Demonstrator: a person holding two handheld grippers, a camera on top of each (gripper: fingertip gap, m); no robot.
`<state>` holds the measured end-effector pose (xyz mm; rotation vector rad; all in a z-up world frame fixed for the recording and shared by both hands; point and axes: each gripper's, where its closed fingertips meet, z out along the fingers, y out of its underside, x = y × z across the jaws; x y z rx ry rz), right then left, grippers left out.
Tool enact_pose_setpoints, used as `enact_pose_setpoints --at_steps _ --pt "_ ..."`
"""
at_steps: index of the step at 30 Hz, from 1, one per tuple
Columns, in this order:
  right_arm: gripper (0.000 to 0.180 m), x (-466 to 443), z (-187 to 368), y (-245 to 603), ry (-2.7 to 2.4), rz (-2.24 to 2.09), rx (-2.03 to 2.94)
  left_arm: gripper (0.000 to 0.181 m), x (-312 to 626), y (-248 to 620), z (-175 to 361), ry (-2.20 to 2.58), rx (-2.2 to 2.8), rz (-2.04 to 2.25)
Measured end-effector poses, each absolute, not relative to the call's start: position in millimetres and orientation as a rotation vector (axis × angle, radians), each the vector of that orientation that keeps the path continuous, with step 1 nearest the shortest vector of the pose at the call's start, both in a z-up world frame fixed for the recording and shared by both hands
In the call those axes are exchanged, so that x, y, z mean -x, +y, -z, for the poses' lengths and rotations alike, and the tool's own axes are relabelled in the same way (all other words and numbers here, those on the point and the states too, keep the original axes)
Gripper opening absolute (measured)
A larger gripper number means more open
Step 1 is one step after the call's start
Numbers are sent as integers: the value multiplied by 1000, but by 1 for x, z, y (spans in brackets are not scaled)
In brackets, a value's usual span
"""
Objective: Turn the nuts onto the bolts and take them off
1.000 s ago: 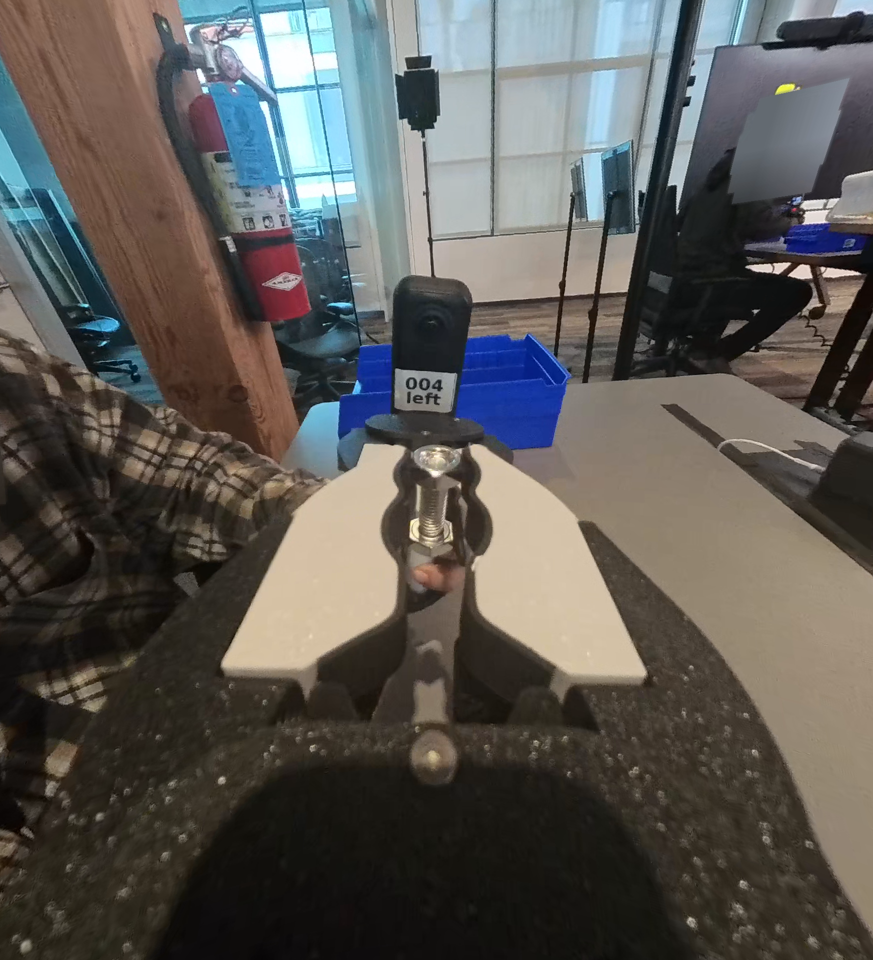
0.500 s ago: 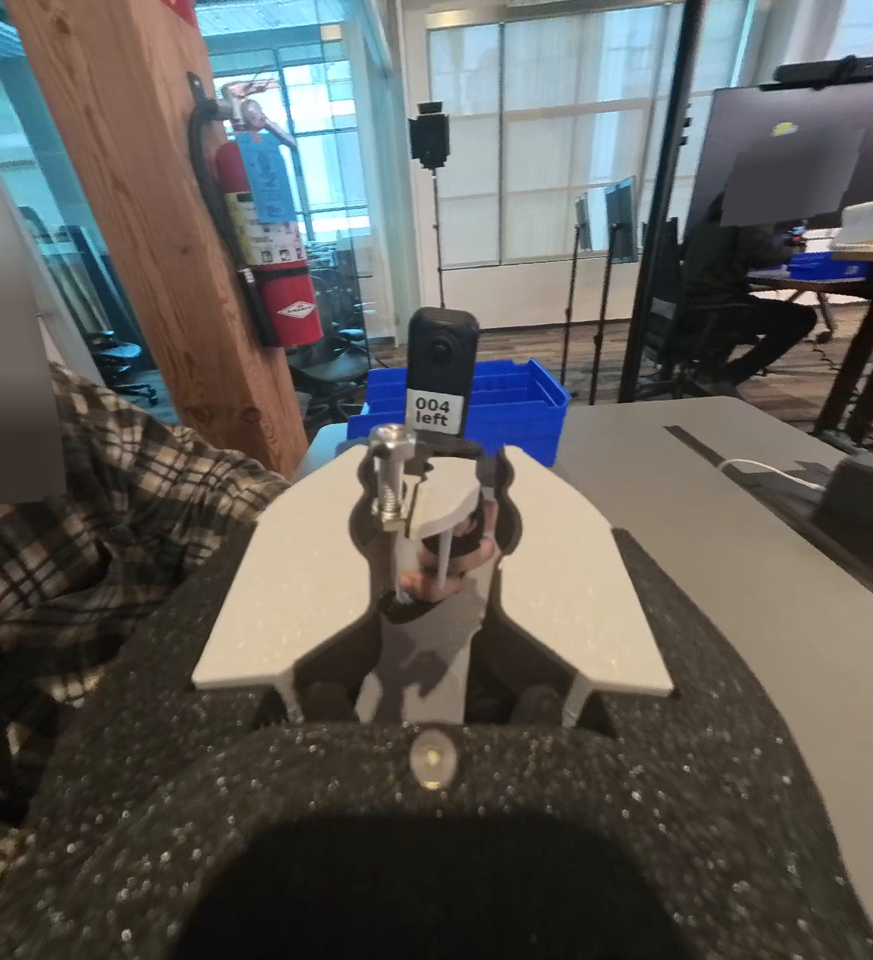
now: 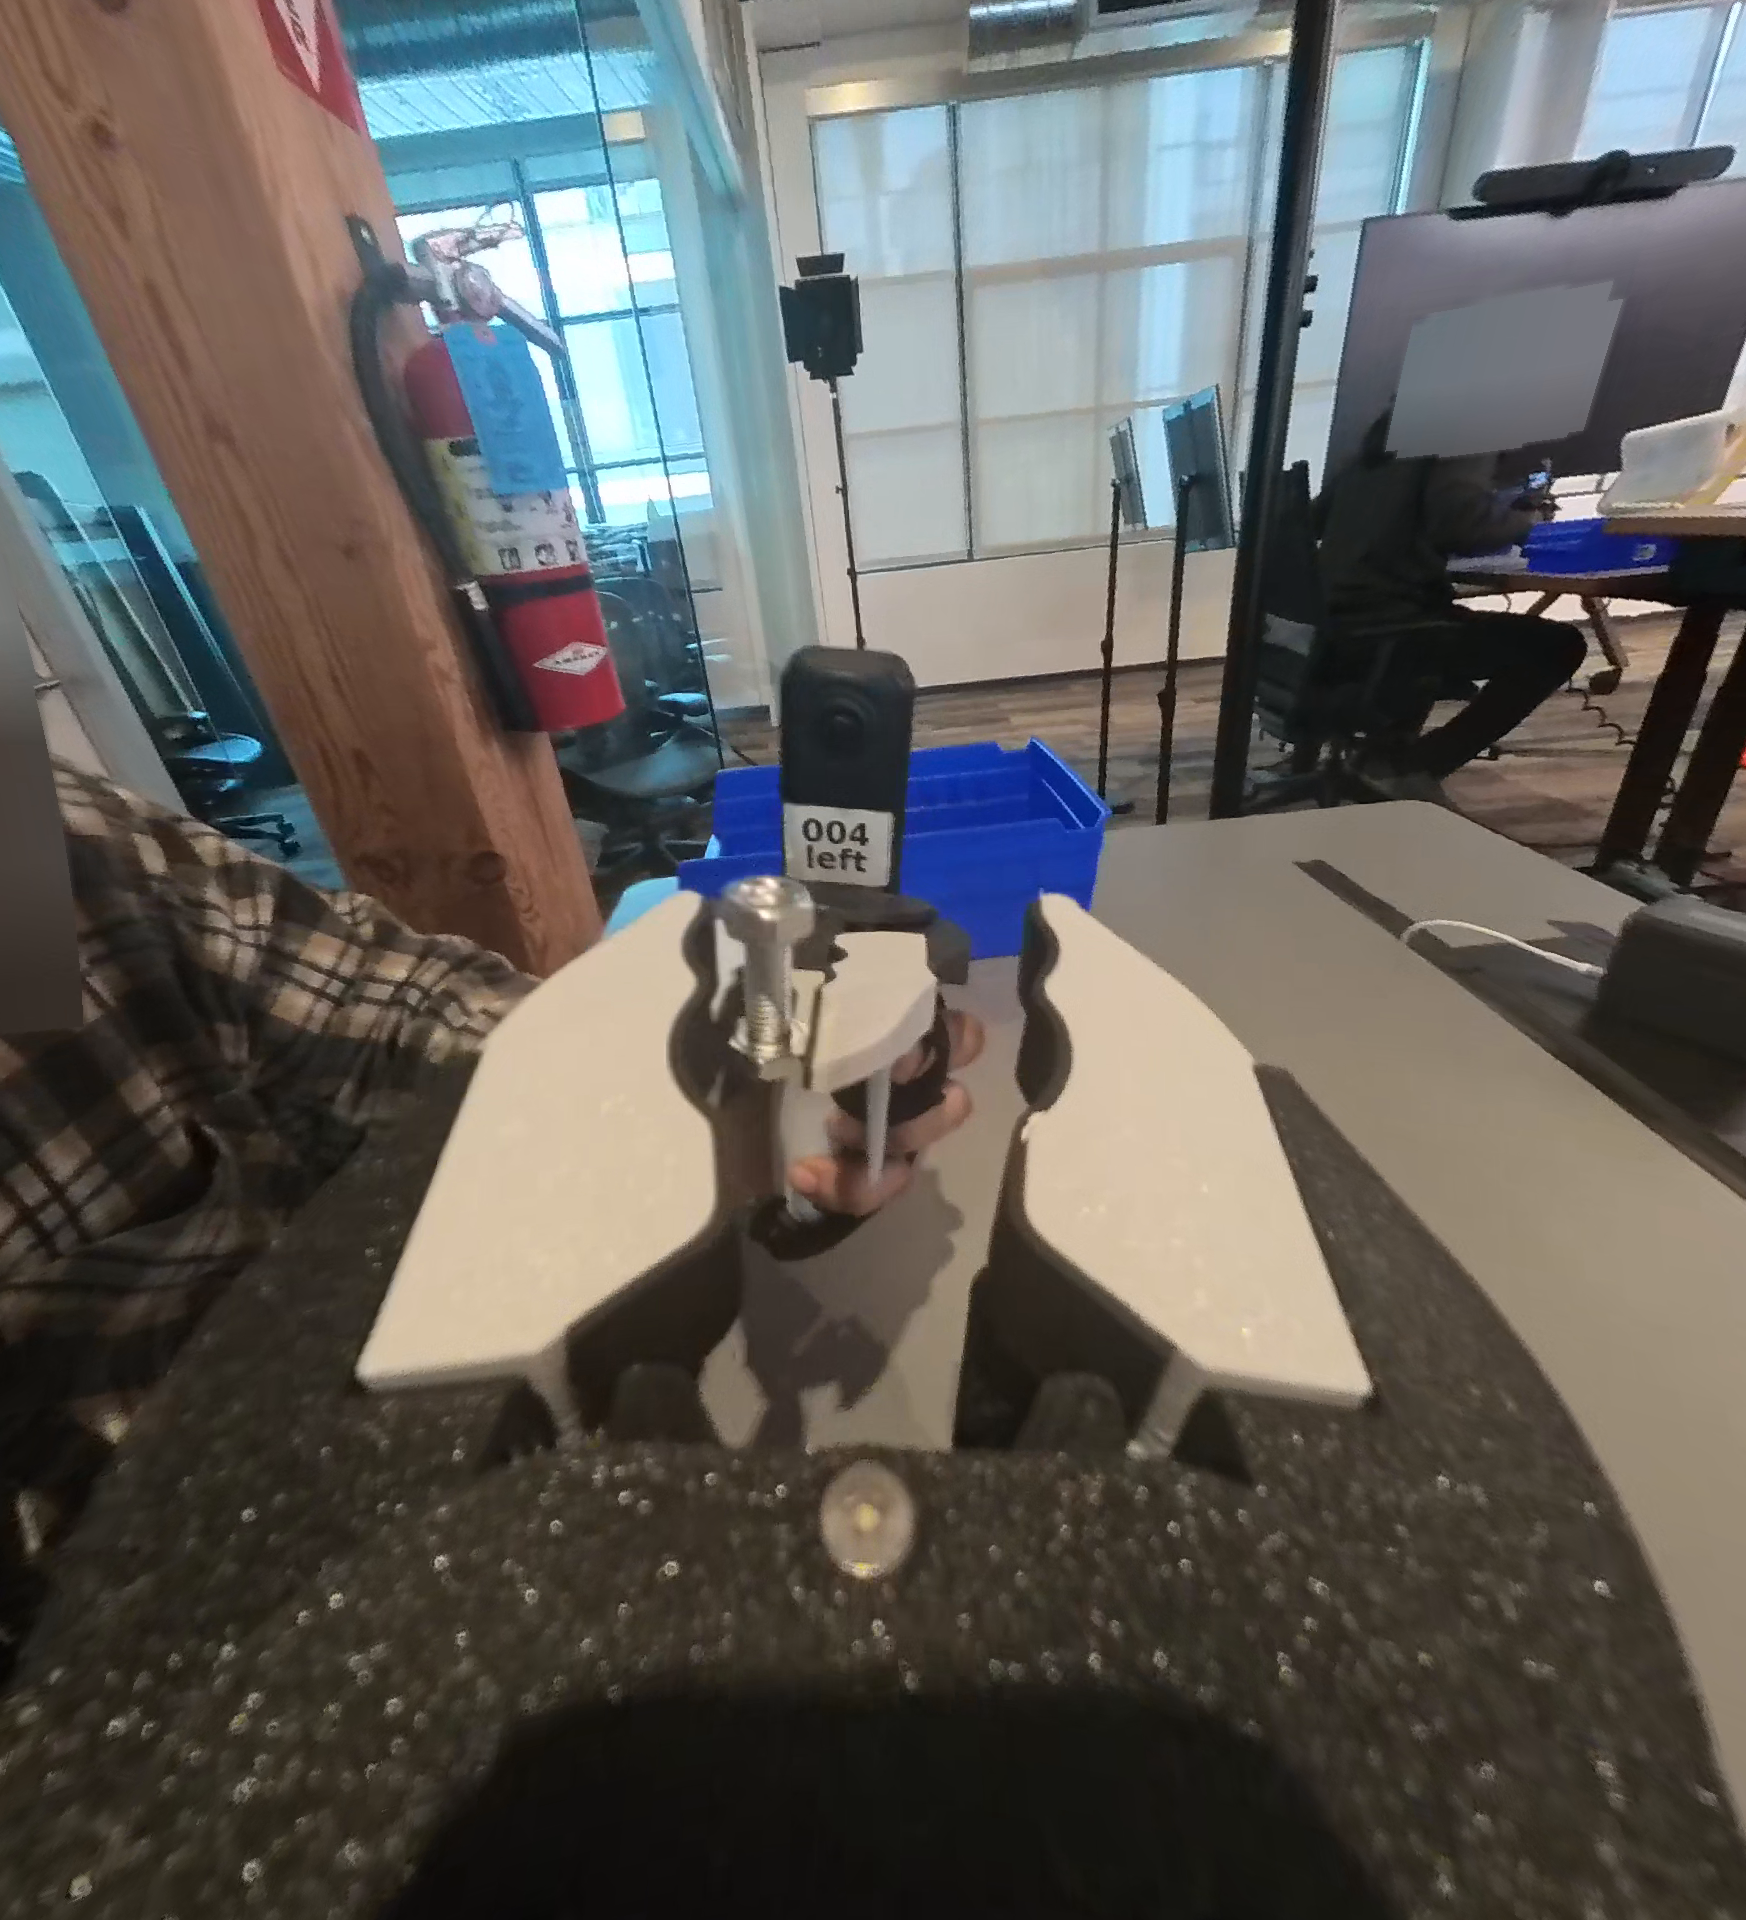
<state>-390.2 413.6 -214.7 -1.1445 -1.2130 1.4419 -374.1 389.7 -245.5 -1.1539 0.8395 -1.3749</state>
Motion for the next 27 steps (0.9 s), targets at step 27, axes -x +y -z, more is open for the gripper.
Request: enact_pose_setpoints --at_steps 27 --pt "59 392 218 421 -1201 -1385 1193 17 373 389 246 845 1160 1364"
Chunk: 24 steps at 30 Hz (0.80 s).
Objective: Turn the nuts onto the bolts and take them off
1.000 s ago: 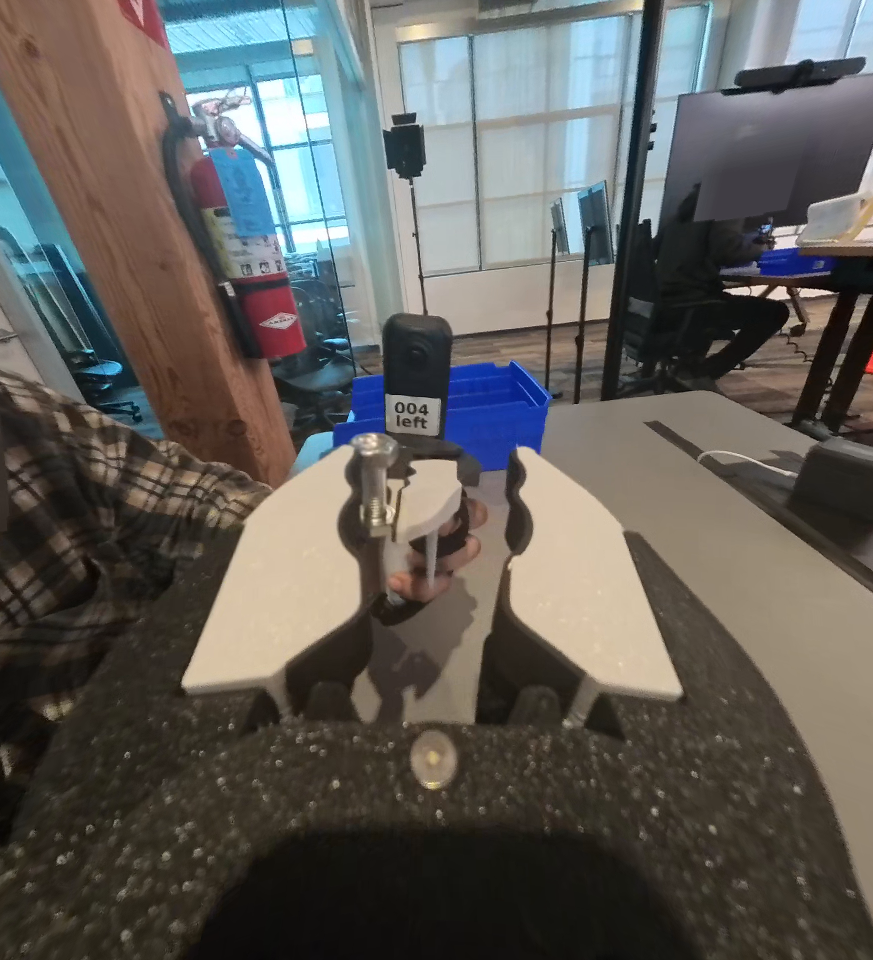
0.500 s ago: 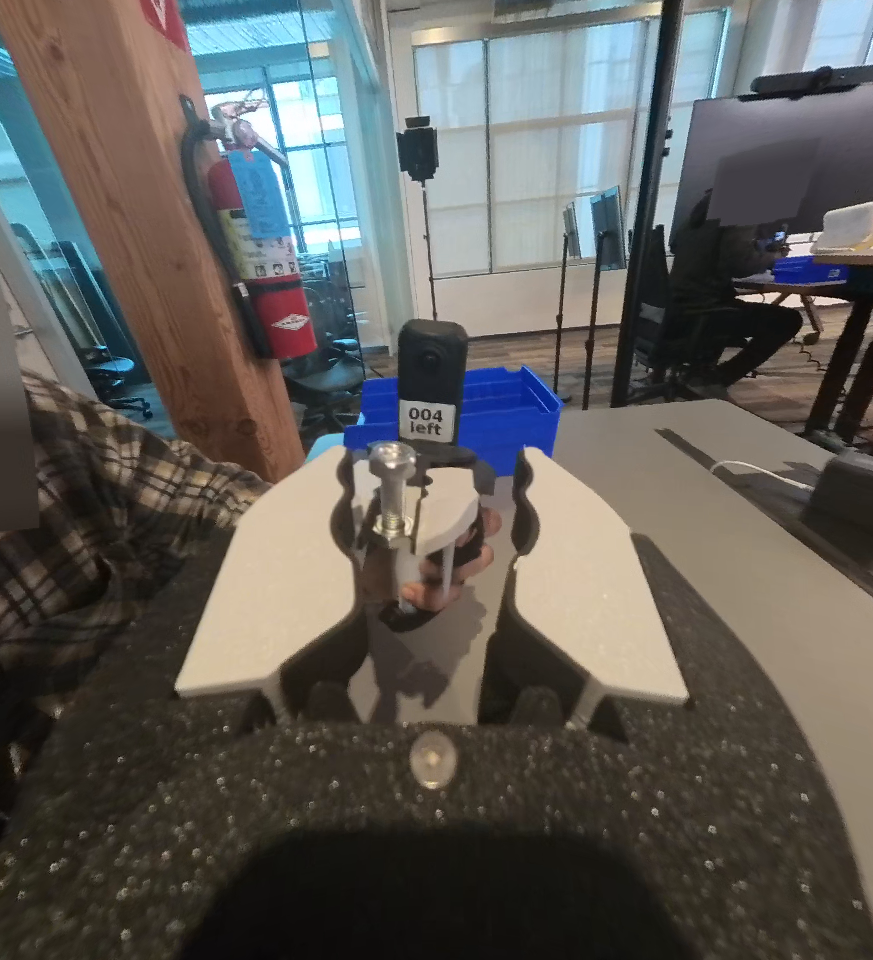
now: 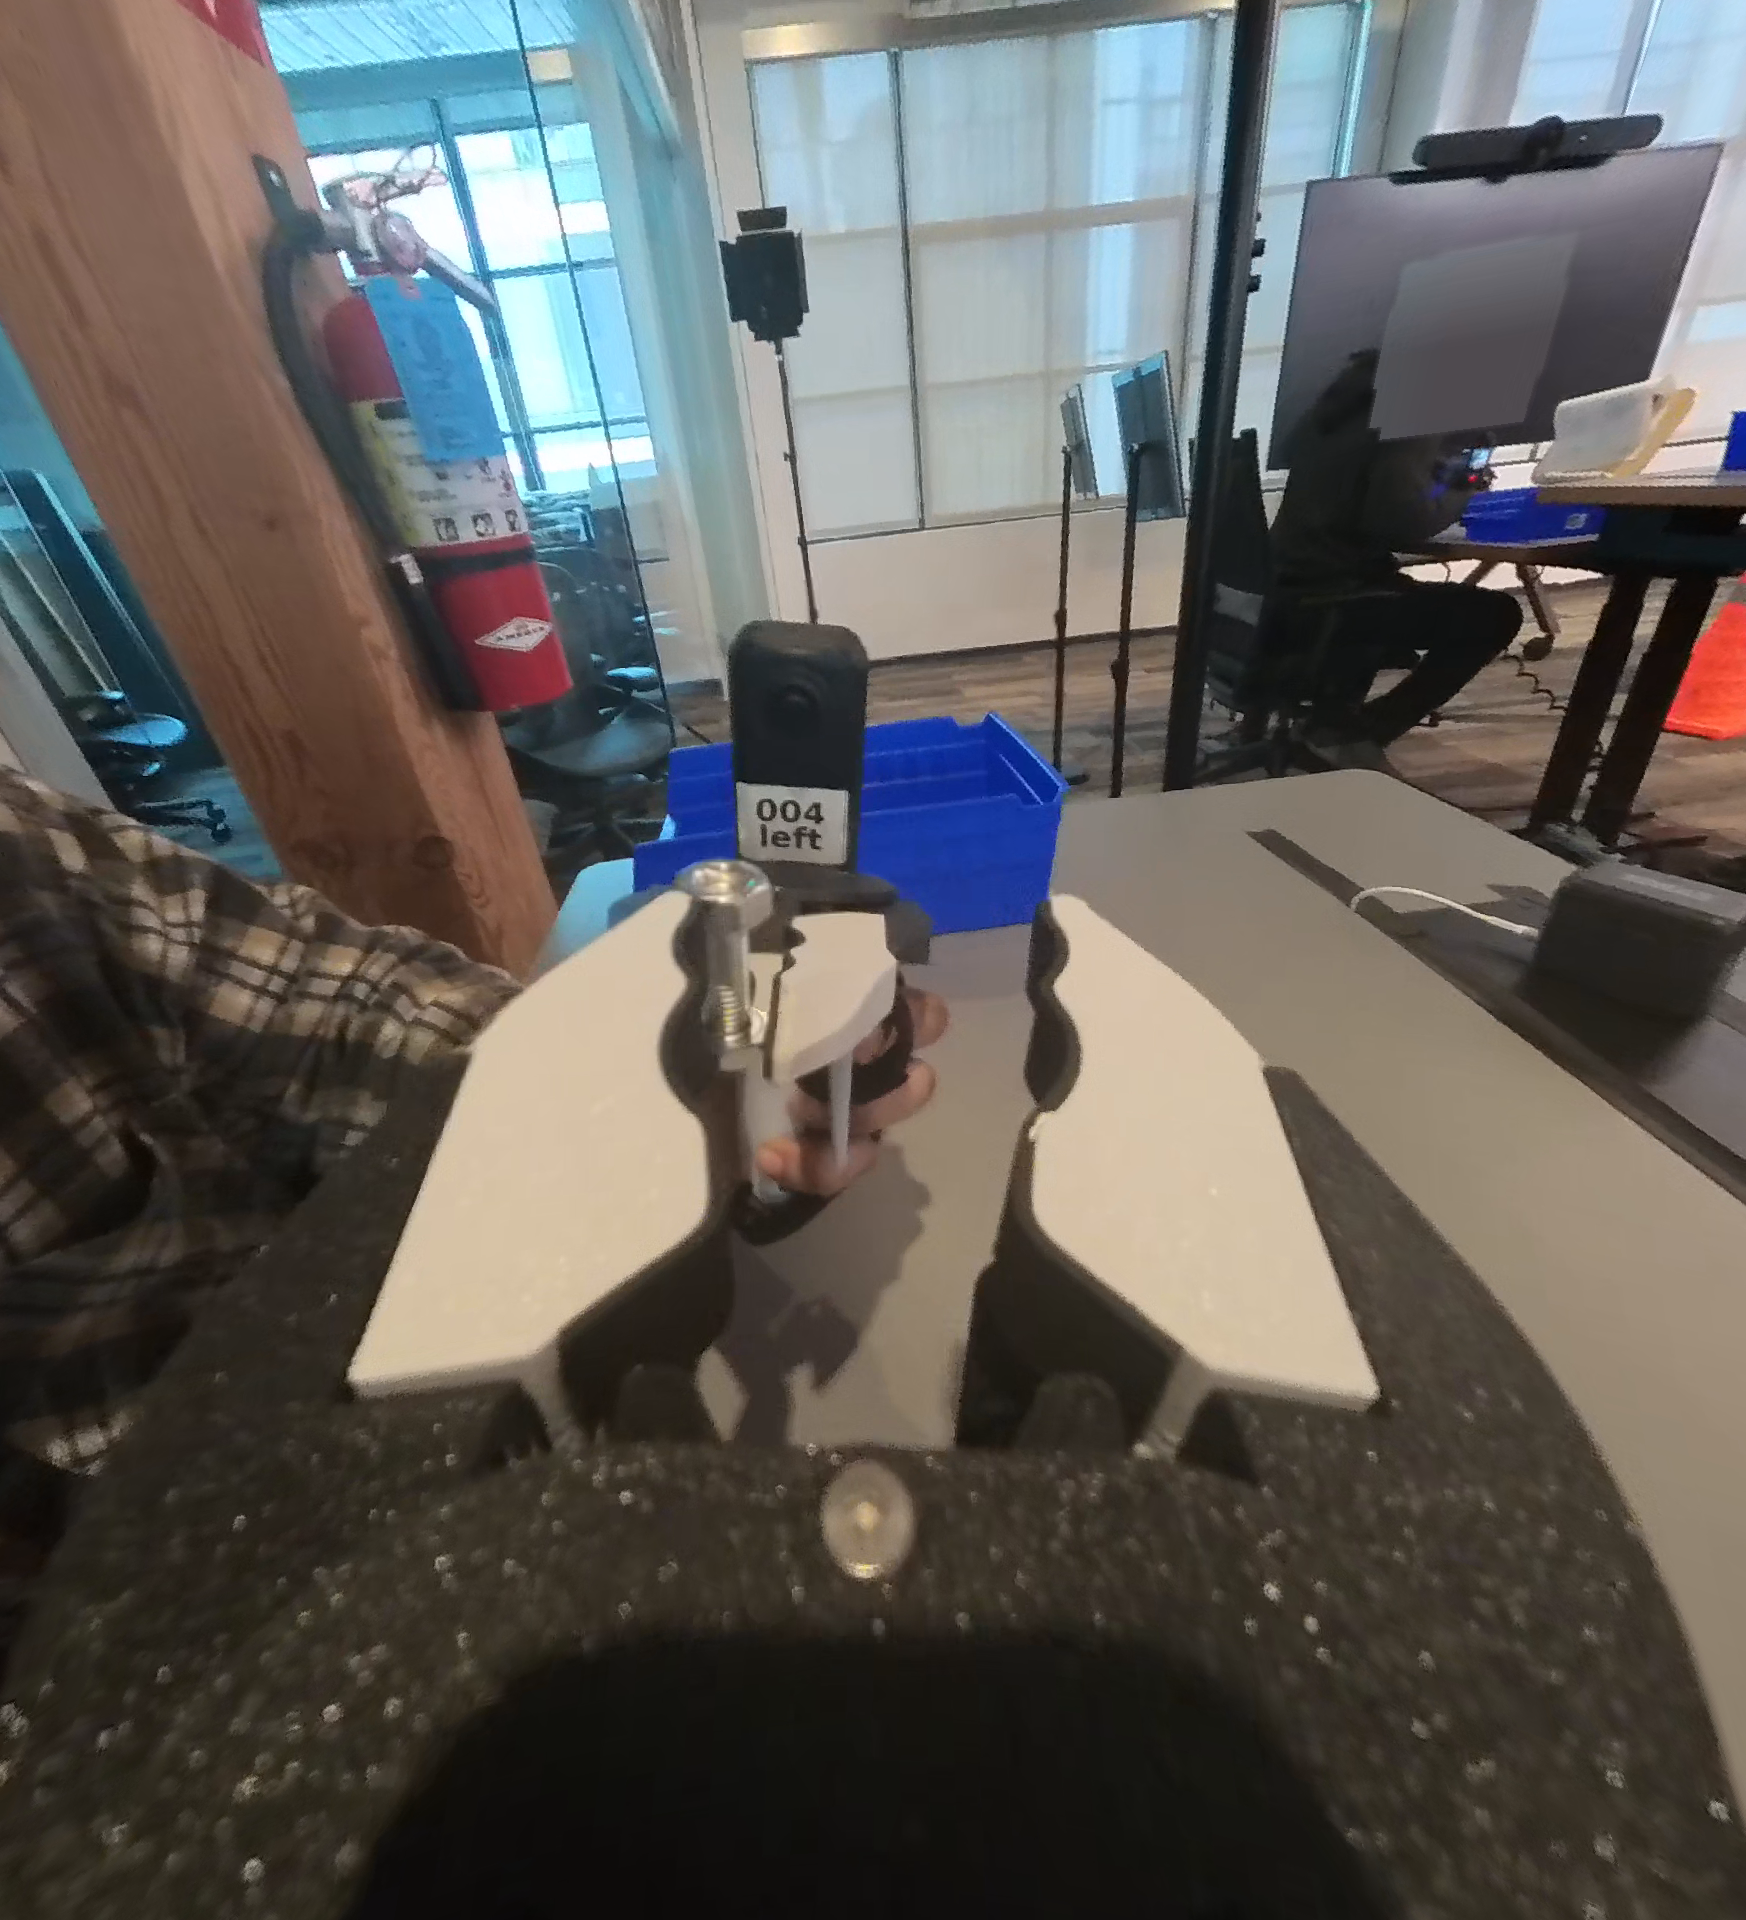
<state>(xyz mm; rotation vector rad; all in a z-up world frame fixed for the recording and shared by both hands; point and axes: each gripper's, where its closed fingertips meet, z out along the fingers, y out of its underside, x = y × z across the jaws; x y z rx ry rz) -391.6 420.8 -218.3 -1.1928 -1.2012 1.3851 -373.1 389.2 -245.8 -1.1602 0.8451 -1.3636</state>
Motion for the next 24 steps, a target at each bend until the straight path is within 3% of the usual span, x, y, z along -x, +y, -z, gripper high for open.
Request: enact_pose_setpoints --at_steps 24 --pt "63 397 220 415 -1219 -1366 1193 18 372 389 247 847 1164 1365"
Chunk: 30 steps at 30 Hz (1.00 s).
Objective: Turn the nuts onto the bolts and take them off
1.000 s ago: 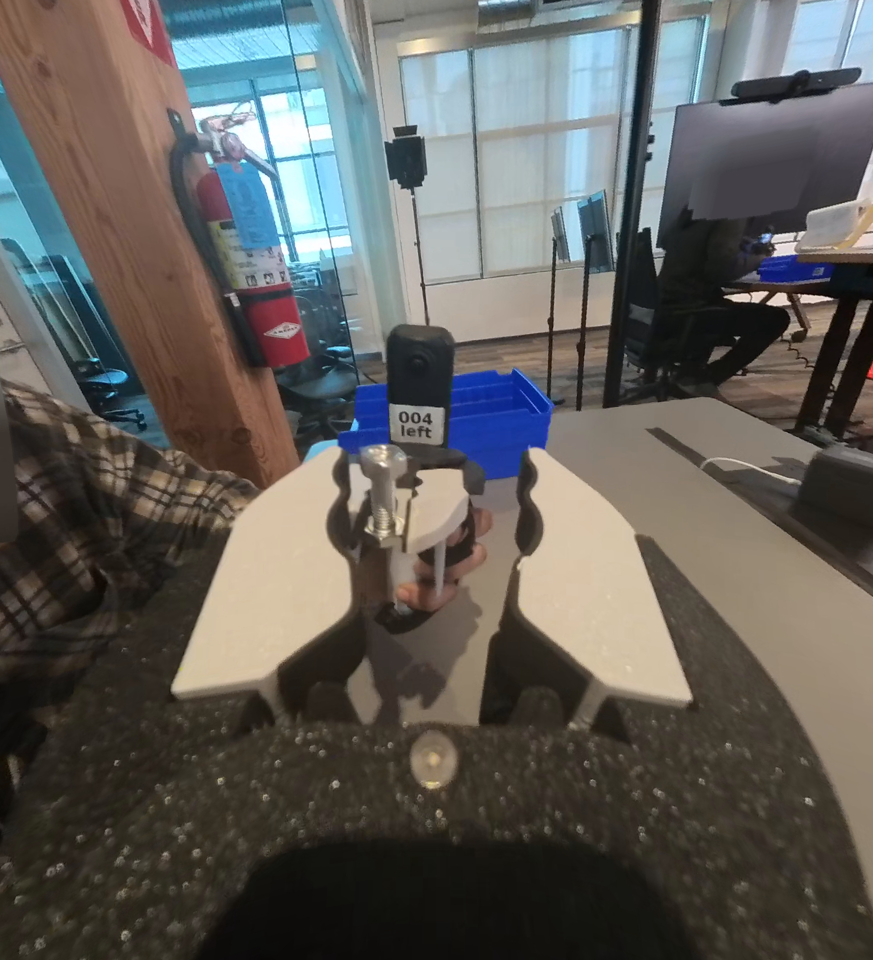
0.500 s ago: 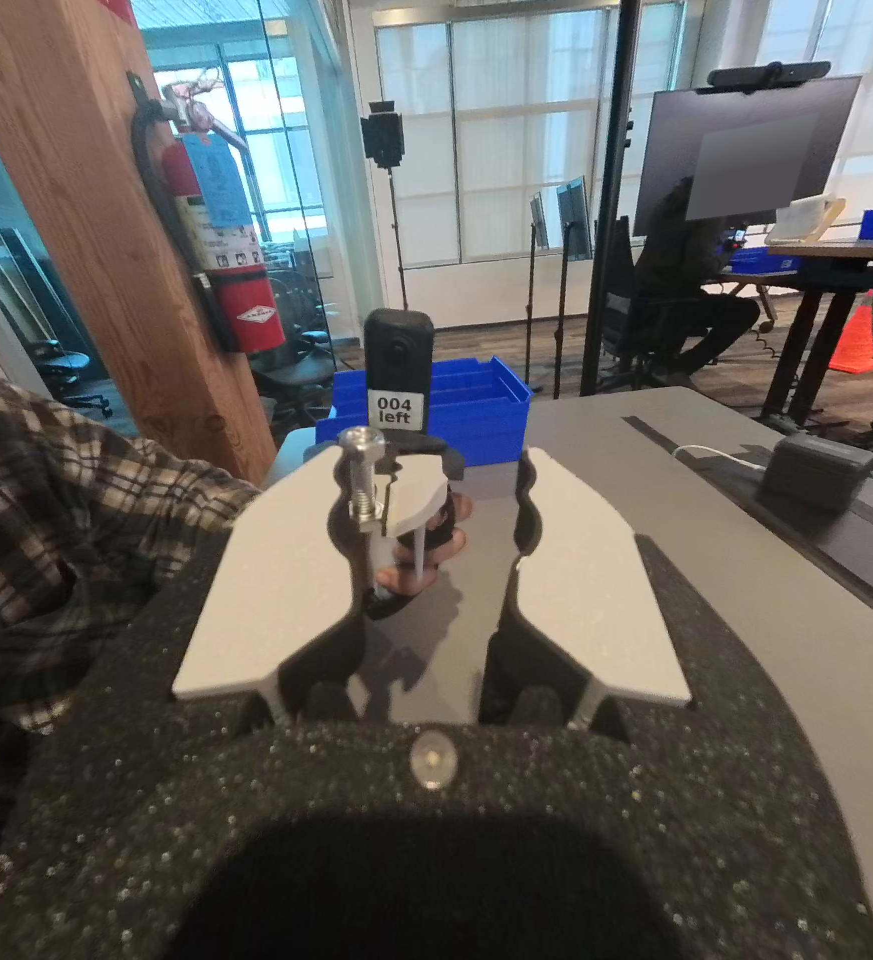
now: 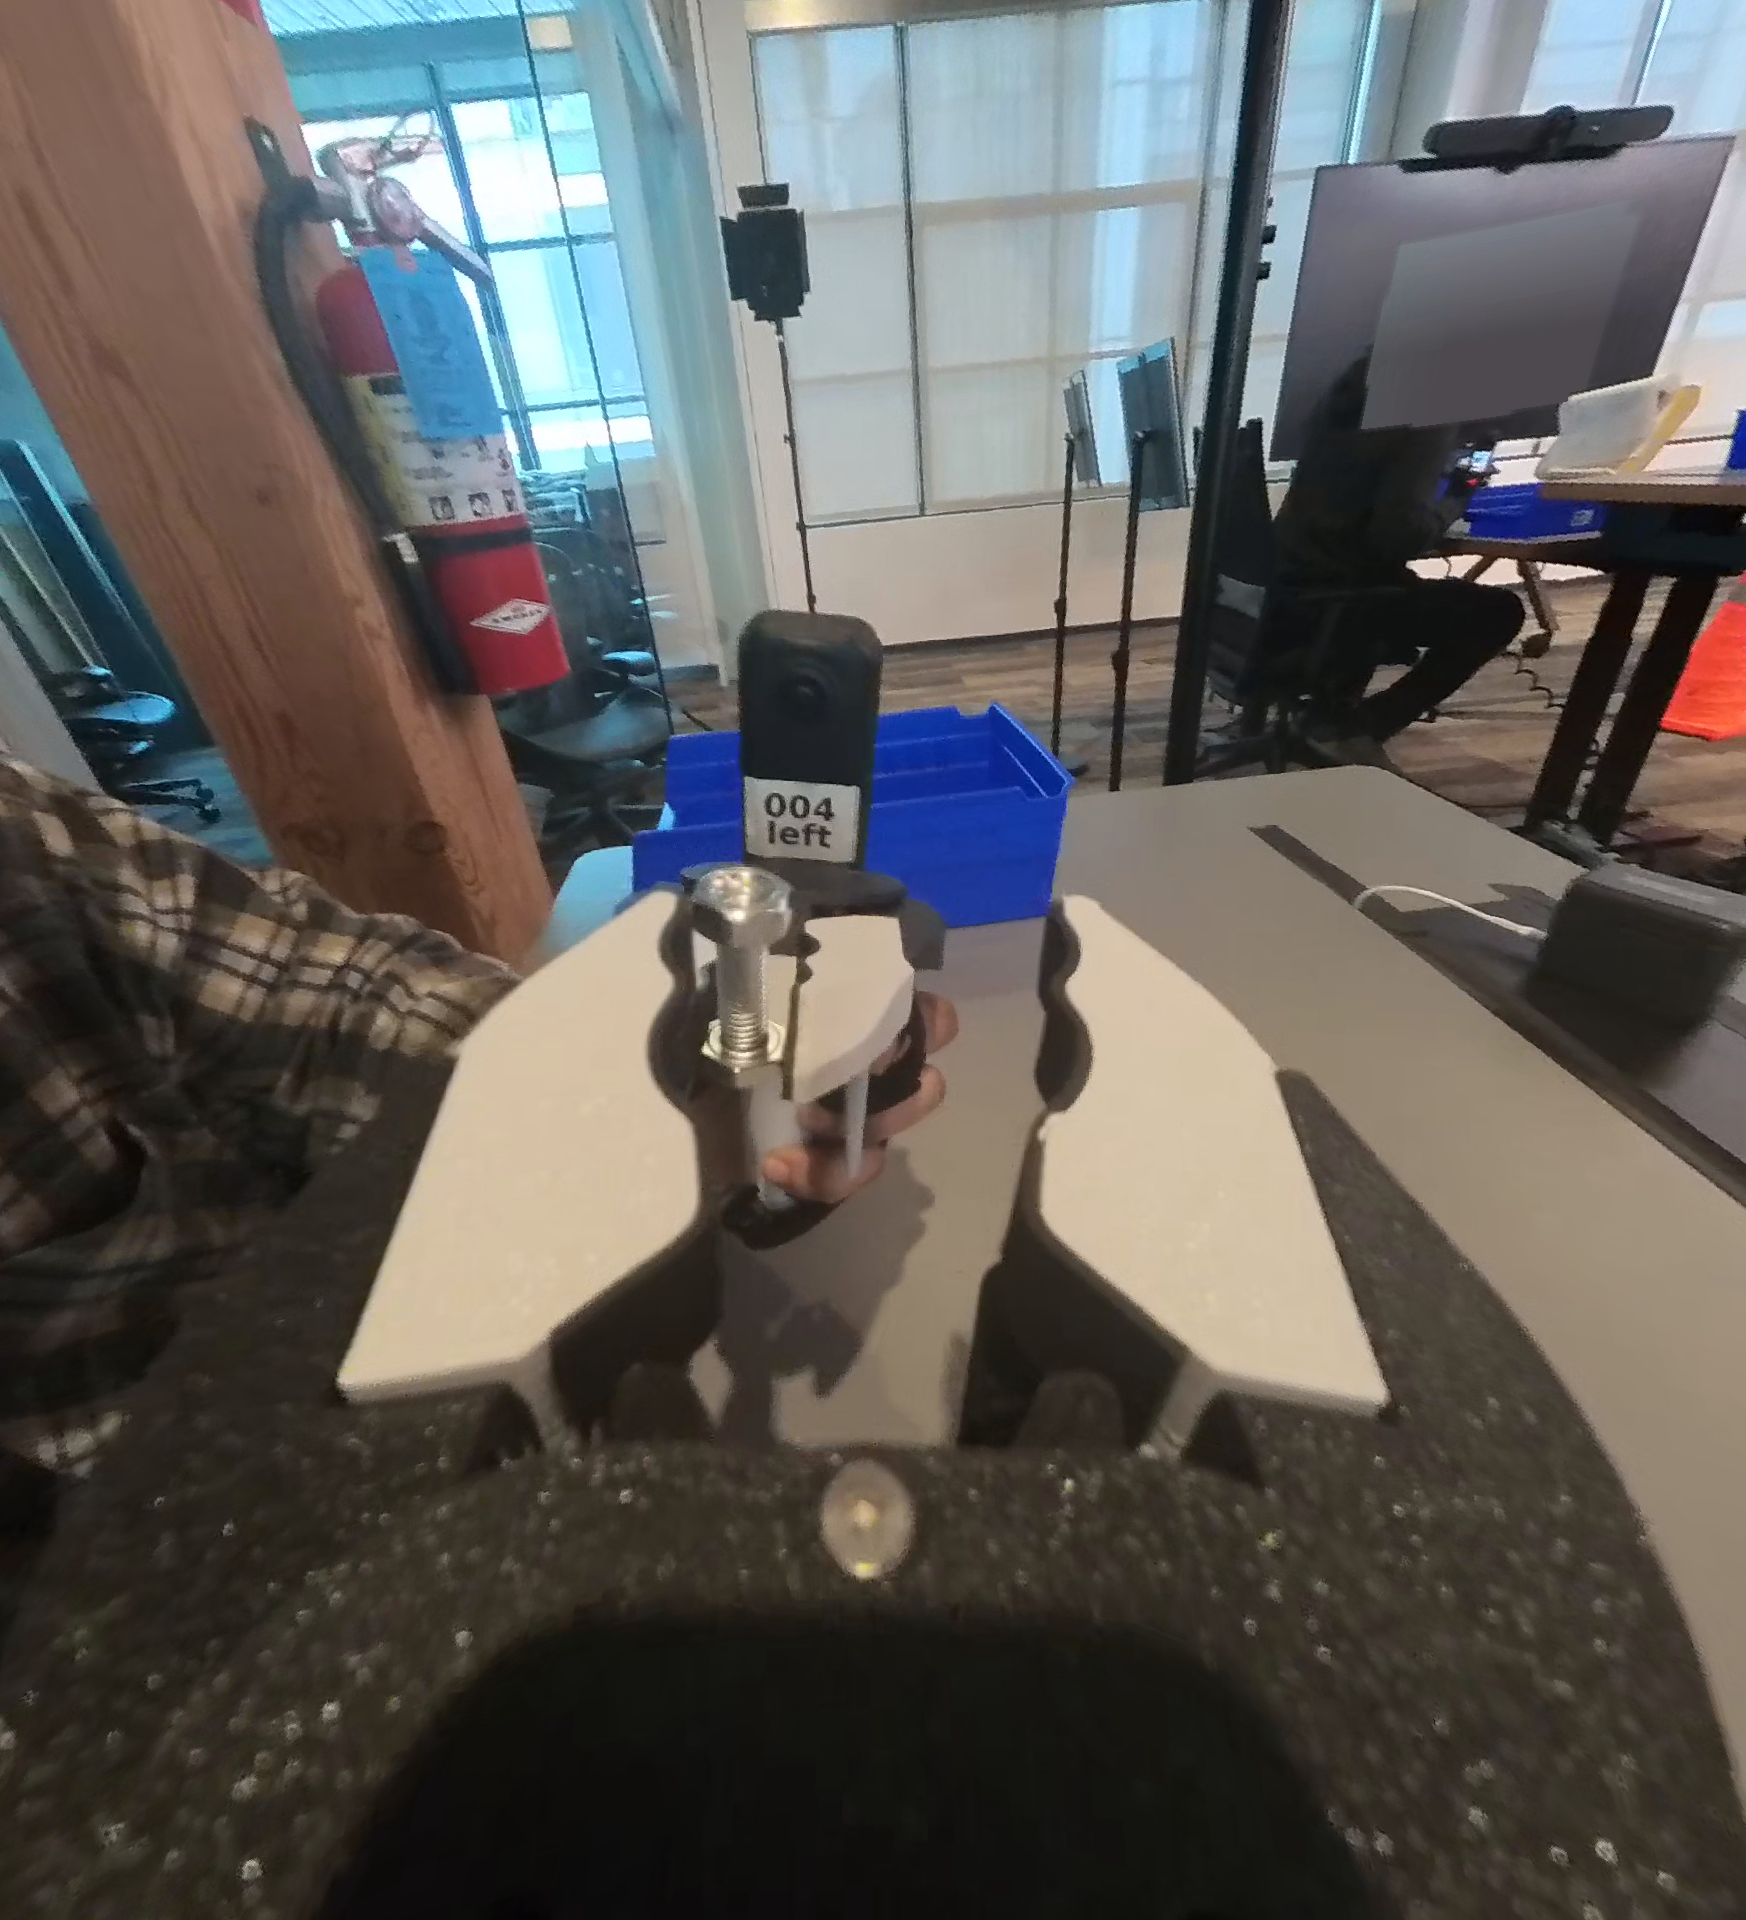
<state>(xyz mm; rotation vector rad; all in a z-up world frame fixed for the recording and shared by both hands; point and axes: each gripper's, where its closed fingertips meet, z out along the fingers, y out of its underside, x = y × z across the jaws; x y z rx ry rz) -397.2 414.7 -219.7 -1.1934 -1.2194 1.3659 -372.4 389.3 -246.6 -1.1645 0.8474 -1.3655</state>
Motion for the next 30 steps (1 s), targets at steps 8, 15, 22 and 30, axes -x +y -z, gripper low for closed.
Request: enact_pose_setpoints --at_steps 8,15,22,30 --pt "61 400 219 407 -1231 -1392 1188 18 375 392 246 832 1166 1356" --pt "33 407 220 394 -1281 -1363 1183 18 373 392 248 841 1174 1349" --pt "18 404 219 390 -1301 -1415 1168 17 373 391 248 841 1170 1361" --pt "17 399 215 380 -1354 -1490 1077 18 371 383 245 880 1137 1415"
